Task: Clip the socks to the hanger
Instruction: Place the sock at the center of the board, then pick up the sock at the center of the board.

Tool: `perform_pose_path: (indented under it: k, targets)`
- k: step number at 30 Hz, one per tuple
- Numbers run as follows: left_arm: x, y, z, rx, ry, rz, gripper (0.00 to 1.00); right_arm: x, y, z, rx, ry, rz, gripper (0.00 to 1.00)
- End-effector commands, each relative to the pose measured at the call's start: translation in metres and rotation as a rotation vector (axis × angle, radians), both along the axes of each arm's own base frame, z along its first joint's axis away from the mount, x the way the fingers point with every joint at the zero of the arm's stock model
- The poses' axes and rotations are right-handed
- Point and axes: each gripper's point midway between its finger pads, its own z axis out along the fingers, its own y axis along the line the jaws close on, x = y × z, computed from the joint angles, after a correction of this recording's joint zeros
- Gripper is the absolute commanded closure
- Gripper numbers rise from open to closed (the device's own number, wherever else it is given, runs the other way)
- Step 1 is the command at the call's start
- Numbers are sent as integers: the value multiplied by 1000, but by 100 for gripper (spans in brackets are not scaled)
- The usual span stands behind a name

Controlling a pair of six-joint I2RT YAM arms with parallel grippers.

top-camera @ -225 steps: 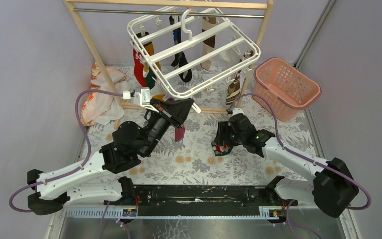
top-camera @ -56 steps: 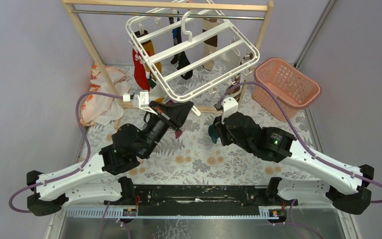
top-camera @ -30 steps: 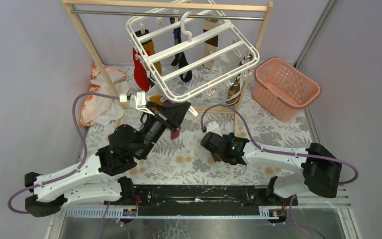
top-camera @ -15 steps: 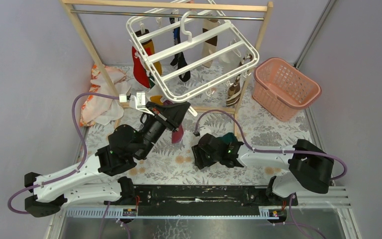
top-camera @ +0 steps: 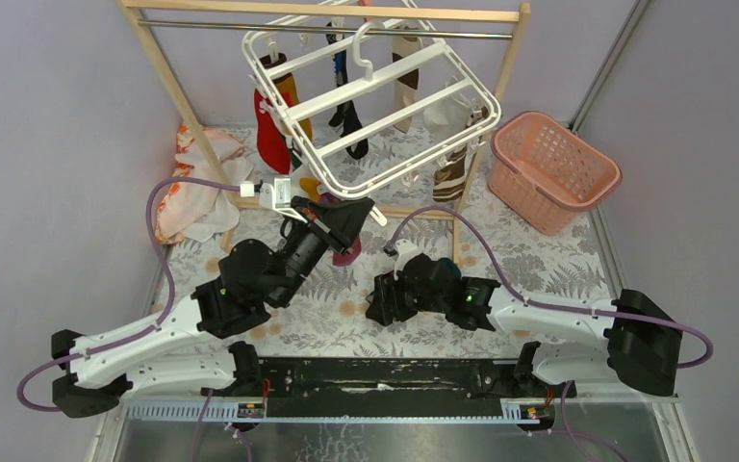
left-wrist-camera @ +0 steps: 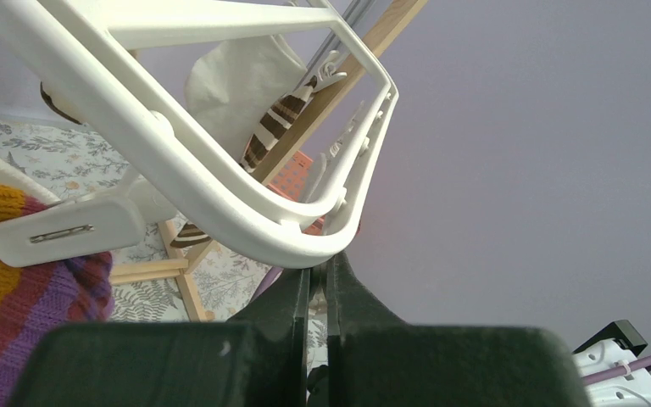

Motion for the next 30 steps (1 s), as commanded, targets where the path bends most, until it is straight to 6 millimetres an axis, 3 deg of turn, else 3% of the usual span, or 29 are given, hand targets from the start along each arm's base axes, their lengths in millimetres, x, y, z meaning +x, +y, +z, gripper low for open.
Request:
perform_pose_path:
  k: [1,4,6,9,14,20,23,30]
  targets:
    - [-6,-5,-16,72,9,-40,100,-3,-7,0,-25,18,-16,39]
    - [-7,0,-14,67,6,-34,100,14,-33,-15,-126,-17,-159,46]
    - [-7,2,-14,67,5,-29,100,18,-41,-21,-156,-10,-217,51]
    - [-7,3,-14,67,4,-27,100,20,-41,-31,-194,16,-254,52]
    - [-8,3,-16,66,6,-33,100,26,-20,-37,-202,47,-247,56]
    - [-9,14,-17,64,8,-14,100,37,1,-39,-227,33,-227,98]
    - [-9,21,-17,58,7,1,100,37,6,-41,-224,39,-215,100]
    - [-8,24,-19,65,10,15,100,26,10,-77,-259,109,-181,100]
